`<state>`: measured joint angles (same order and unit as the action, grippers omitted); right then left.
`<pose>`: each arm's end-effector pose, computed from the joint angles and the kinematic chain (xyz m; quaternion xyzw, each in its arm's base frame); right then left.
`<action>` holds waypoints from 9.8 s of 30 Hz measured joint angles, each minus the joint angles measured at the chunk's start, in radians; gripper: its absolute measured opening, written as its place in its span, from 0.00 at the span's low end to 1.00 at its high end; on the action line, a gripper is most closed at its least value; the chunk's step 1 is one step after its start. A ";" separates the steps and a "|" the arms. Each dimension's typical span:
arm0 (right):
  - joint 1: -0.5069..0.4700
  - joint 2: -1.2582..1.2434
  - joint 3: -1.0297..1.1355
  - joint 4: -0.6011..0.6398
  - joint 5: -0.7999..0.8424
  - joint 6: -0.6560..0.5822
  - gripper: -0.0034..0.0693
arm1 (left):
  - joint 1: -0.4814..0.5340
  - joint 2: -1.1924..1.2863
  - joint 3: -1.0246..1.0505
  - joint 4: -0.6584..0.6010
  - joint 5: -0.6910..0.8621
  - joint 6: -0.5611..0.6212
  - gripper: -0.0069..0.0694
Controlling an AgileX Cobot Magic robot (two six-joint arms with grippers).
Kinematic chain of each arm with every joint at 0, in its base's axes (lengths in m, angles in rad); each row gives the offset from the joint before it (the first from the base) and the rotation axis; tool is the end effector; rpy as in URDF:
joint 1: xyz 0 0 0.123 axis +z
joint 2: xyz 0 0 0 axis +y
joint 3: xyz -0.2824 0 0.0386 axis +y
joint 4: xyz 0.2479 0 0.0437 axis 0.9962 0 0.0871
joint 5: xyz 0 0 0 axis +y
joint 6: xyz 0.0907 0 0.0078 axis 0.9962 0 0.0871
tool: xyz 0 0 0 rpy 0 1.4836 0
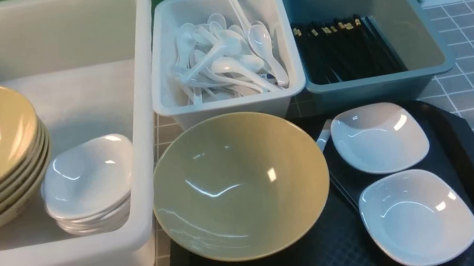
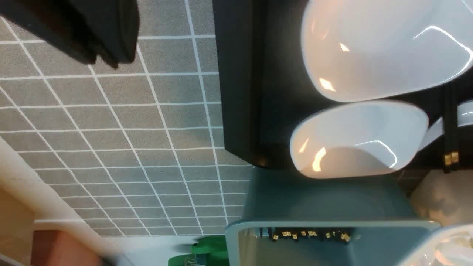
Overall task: On grey table put chopsticks spoon bowls plates into blue grey white boxes.
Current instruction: 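Grasp the large bowl on the tray by its rim, then place the tan bowl onto the bowl stack in the left bin with the left gripper, then reach for and grasp the small white dish on the black tray, then place the white bowl into the white bin on top of the stacked bowls with the right gripper, then reach for and grasp the small white dish on the black tray, then place the white bowl into the white bin on top of the stacked bowls with the right gripper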
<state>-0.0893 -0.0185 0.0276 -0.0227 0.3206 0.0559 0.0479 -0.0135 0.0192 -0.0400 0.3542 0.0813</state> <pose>0.0533 -0.0054 0.1758 0.0509 0.7858 -0.0197 0.6161 0.0529 0.0013 0.1755 0.0026 0.7966 0.0222 0.6041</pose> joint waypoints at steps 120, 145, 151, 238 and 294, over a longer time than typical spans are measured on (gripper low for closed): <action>0.109 0.638 -0.449 0.292 0.210 -0.393 0.09 | -0.621 1.886 -1.656 -0.085 0.752 0.132 0.52; 0.109 0.638 -0.449 0.306 0.204 -0.393 0.10 | -0.555 1.893 -1.661 -0.212 0.840 0.207 0.10; 0.109 0.638 -0.449 0.308 0.204 -0.391 0.10 | -0.348 1.664 -1.659 -0.383 0.851 0.337 0.10; 0.800 1.995 -1.676 1.189 0.147 -0.917 0.18 | 0.100 0.445 -0.540 0.227 0.271 -0.454 0.08; 0.334 1.600 -1.327 0.827 0.440 -0.631 0.14 | 0.069 0.443 -0.463 0.181 0.090 -0.436 0.08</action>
<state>0.2444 1.5813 -1.2995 0.8039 0.7608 -0.5748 0.1172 0.4299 -0.4441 0.1412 0.4440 -0.3552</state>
